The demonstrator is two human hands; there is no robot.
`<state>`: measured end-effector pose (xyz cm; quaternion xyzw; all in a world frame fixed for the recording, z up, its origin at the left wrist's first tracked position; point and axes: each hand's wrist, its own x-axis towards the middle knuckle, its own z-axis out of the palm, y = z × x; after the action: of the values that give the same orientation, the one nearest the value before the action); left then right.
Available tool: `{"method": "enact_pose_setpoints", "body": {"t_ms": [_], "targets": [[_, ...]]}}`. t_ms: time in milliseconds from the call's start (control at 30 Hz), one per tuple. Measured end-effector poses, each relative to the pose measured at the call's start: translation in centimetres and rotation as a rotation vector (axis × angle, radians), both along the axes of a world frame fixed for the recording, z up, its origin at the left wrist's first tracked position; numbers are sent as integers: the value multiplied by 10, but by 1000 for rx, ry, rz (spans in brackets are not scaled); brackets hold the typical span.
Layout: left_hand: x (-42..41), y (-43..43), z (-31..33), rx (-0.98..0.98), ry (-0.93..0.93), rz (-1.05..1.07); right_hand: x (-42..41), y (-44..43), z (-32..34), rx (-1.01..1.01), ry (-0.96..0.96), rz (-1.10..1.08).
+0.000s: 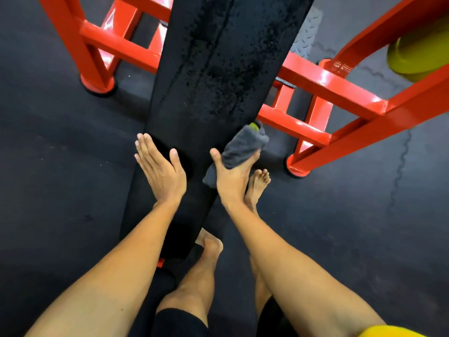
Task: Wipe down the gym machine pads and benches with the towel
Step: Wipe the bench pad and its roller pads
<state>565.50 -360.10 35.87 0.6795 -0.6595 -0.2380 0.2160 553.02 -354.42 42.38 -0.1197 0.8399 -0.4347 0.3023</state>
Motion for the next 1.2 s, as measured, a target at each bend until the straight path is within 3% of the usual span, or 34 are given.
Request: {"method": "enact_pose_setpoints", "body": {"t_ms": [100, 200, 300, 367, 600, 833, 1033, 1200], "targets": [[-3, 1, 1, 13, 9, 10, -14, -19, 10, 11, 173, 65], [-2, 0, 2, 28, 8, 6, -5, -9, 16, 121, 339, 296], [-3, -1, 4, 30, 16, 11, 4, 20, 14, 314, 764, 598], [-2, -1, 5, 29, 24, 10, -4, 27, 9, 344, 938, 719], [-2, -1, 5, 40, 67, 26, -33, -56, 23, 148, 957, 790], [-4, -1, 3, 17, 110, 64, -51, -25, 16, -35, 1135, 1204], [-7, -1, 2, 25, 89, 80, -59, -94, 40, 29, 1174, 1089], [-6, -1, 4, 2, 117, 105, -40, -100, 34, 27, 1217, 1353]]}}
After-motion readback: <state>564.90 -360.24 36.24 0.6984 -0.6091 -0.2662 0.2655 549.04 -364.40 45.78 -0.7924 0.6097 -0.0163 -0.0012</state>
